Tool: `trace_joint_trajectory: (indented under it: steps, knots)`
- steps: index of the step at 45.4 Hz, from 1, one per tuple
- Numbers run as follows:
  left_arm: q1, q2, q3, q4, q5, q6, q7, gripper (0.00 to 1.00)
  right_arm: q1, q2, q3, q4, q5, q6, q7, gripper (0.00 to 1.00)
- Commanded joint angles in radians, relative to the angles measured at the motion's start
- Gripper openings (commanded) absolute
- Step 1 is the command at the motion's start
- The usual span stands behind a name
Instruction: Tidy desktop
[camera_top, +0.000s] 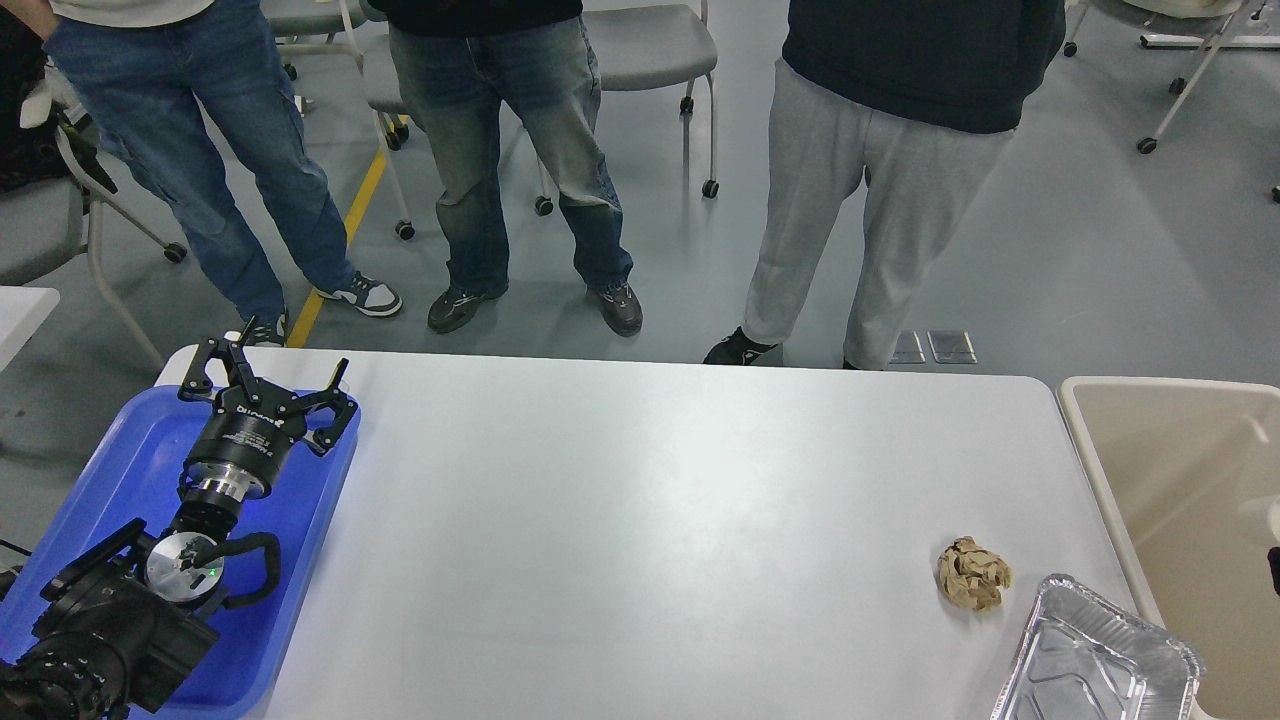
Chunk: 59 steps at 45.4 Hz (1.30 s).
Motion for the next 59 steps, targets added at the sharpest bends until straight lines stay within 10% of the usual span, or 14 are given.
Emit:
trace_joint_trajectory:
  steps: [1,4,7,29,41,59]
  knots:
    - [0.000,0.000,0.001,0.000,0.000,0.000,0.000,1.00,-0.013,0.017,0.010,0.000,0.004,-0.010,0.008,0.20]
    - [0.000,0.000,0.001,0.000,0.000,0.000,0.000,1.00,-0.013,0.017,0.009,0.000,0.004,-0.010,0.008,0.50]
    - [0.000,0.000,0.001,0.000,0.000,0.000,0.000,1.00,-0.013,0.017,0.010,0.000,0.004,-0.010,0.008,1.00]
    - [0.000,0.000,0.001,0.000,0.000,0.000,0.000,1.00,0.050,0.028,0.015,0.004,0.006,-0.007,0.014,1.00]
    - [0.000,0.000,0.001,0.000,0.000,0.000,0.000,1.00,0.117,-0.009,0.239,0.026,0.012,0.028,0.148,1.00]
    - [0.000,0.000,-0.001,0.000,0.000,0.000,0.000,1.00,0.142,-0.121,0.521,0.458,0.012,0.042,0.163,1.00]
